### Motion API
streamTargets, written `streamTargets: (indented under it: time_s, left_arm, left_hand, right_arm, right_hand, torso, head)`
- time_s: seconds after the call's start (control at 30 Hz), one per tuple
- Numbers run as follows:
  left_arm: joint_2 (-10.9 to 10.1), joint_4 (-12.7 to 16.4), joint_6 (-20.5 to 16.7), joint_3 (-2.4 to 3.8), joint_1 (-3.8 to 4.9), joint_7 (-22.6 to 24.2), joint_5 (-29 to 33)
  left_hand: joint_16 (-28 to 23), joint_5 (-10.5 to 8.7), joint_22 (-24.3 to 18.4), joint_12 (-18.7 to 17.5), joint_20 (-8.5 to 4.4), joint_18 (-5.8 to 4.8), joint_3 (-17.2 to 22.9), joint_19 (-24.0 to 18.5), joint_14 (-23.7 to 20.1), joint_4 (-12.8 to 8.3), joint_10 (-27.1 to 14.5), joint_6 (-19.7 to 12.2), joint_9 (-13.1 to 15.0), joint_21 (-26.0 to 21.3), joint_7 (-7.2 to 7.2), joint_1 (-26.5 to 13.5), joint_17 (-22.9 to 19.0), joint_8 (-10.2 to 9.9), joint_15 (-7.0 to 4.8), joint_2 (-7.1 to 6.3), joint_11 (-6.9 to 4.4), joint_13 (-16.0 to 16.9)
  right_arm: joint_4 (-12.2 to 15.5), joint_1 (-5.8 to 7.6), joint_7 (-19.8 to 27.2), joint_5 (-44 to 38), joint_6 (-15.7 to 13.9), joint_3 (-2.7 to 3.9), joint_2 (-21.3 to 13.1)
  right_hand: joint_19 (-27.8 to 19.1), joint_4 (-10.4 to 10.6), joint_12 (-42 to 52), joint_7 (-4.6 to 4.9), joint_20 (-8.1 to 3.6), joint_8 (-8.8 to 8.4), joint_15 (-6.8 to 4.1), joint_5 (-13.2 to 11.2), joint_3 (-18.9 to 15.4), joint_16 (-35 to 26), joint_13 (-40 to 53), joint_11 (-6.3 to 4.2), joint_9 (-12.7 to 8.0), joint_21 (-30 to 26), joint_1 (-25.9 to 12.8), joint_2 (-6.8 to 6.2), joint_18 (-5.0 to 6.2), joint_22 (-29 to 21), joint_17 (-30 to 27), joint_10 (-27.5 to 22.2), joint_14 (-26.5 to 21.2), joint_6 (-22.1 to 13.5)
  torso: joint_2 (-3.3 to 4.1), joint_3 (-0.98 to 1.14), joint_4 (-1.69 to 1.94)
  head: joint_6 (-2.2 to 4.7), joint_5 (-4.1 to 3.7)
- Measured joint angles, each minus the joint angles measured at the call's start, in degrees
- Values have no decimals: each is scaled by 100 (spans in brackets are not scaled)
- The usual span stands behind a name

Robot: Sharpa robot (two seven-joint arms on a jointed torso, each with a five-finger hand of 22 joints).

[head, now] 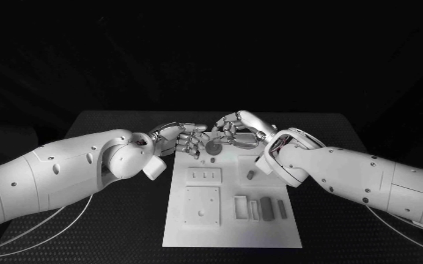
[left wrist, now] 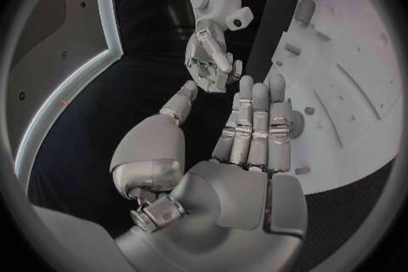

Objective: Assemble the parts on the task board

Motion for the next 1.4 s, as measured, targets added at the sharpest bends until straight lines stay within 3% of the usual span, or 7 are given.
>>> streamTargets:
  time_s: [0.2,0.33,0.57,0.6,0.63,1.0,1.4]
  left_arm:
    - [-73,4,-222,-3,-1,42,-343]
    - [-120,20,-863,-6,-4,328,-1299]
    - [-73,17,-2314,-7,-5,1035,-3829]
    - [-49,36,-2516,-8,-5,1135,-4171]
    - [-36,60,-2648,-9,-5,1203,-4391]
    - [152,331,-3579,-100,-12,1735,-5765]
    - [262,572,-3674,-155,-17,1852,-6192]
  left_hand:
    - [-51,0,-56,-33,59,48,1,-59,-87,-94,-151,-131,-2,-81,7,6,-18,85,48,58,53,-23]
    - [-52,0,-44,-33,85,59,401,-33,-87,-125,-170,145,52,-82,-38,976,-28,299,48,136,35,-28]
    - [-174,0,-58,-74,97,140,895,-21,-44,-130,-150,492,-86,-158,-355,2472,-153,465,88,-233,30,-275]
    - [-192,0,-72,-85,113,143,902,-5,-44,-140,-150,491,-107,-171,-355,2531,-163,465,88,-285,30,-303]
    - [-195,0,-79,-88,113,144,904,-5,-33,-142,-150,491,-120,-171,-355,2567,-171,465,99,-321,30,-320]
    - [-299,1,-155,-117,154,164,856,36,30,-94,-128,350,-284,-260,-432,2460,-226,399,118,-739,51,-456]
    - [-299,4,-139,110,110,140,674,121,100,-106,-128,635,-320,-260,-330,2412,-179,536,87,-786,51,-353]
  right_arm:
    - [-200,0,-55,259,219,0,-40]
    - [-373,1,-130,747,614,0,-64]
    - [-853,5,-372,1923,2010,0,-35]
    - [-942,9,-423,2113,2290,0,-26]
    - [-995,11,-460,2243,2484,0,-23]
    - [-1489,30,-824,3830,4429,-2,104]
    - [-1696,33,-881,4752,5456,0,84]
  right_hand:
    - [0,0,0,-5,0,0,0,-1,0,0,0,0,0,0,-8,11,0,0,0,0,3,5]
    - [0,-15,0,-9,0,0,6,-12,16,0,-6,1,0,0,-40,43,0,0,0,0,11,9]
    - [-17,-31,-3,-10,16,-1,7,-17,31,0,-6,1,-12,0,-121,124,-1,0,1,-1,11,10]
    - [-23,-31,-13,-10,22,0,7,-17,31,0,-6,1,-578,0,-135,138,-1,0,1,-1,12,10]
    - [-23,-40,-26,-17,22,0,7,-17,41,0,-6,1,-1019,0,-159,162,-1,0,1,0,13,16]
    - [-43,-46,-27,-17,42,1,-8,-18,48,-6,-6,2,-1019,-1,-160,162,-2,0,1,0,-4,17]
    - [-63,-46,-27,-17,62,1,-12,-10,48,-27,-5,2,-1019,-24,-191,179,-2,0,2,-1,-10,17]
  torso:
    - [-2,-6,0]
    - [-4,-7,1]
    - [-9,-11,4]
    - [-10,-13,3]
    - [-12,-14,1]
    - [-7,-3,-8]
    - [-1,-1,9]
  head:
    - [25,-25]
    - [54,-40]
    - [114,-62]
    - [118,-64]
    - [129,-65]
    - [215,-110]
    - [278,-149]
